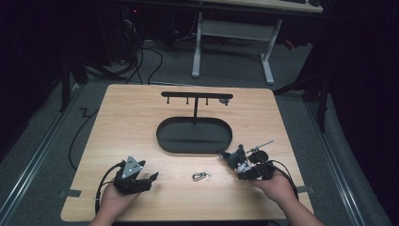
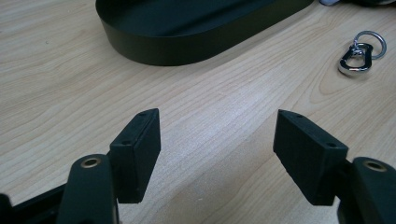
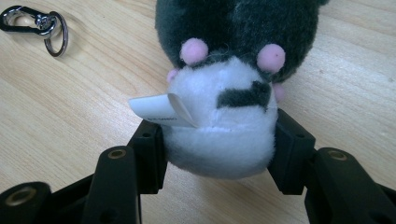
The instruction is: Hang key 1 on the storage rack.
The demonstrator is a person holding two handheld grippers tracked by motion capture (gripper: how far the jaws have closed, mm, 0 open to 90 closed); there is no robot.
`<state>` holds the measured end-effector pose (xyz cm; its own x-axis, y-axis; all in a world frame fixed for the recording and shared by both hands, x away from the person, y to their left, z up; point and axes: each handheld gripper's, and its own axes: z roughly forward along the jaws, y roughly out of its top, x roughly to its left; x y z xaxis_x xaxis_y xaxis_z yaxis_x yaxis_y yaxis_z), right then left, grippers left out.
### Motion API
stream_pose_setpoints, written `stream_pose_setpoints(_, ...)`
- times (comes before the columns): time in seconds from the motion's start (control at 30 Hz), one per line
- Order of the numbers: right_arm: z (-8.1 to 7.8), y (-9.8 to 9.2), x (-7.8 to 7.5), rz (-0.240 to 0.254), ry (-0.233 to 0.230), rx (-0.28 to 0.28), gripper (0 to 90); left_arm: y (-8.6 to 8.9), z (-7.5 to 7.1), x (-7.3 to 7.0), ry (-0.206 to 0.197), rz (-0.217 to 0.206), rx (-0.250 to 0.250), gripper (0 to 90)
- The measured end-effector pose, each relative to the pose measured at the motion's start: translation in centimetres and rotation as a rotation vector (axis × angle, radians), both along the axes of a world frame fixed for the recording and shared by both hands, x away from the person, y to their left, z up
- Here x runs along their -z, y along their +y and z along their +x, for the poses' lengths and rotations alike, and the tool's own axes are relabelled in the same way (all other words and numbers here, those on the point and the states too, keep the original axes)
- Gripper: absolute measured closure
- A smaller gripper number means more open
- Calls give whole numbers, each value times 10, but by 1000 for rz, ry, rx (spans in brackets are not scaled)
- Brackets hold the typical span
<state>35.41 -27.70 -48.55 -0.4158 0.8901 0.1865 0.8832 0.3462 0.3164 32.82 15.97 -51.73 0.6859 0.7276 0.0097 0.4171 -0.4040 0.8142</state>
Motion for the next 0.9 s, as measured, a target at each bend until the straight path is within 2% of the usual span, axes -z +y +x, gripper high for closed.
stream_pose_setpoints(0.33,-5,-4,-8,7,-18,-6,479,-1,1,1,-6,3,10,328)
stream_pose_setpoints(0.43,-6,-3,-13,-5,-23,-17,479,-1,2,2,-6,3,13,328)
stream_pose_setpoints(0.9,-4,-5,-31,24,-46,-19,479,1,2,1,-10,-7,9,328)
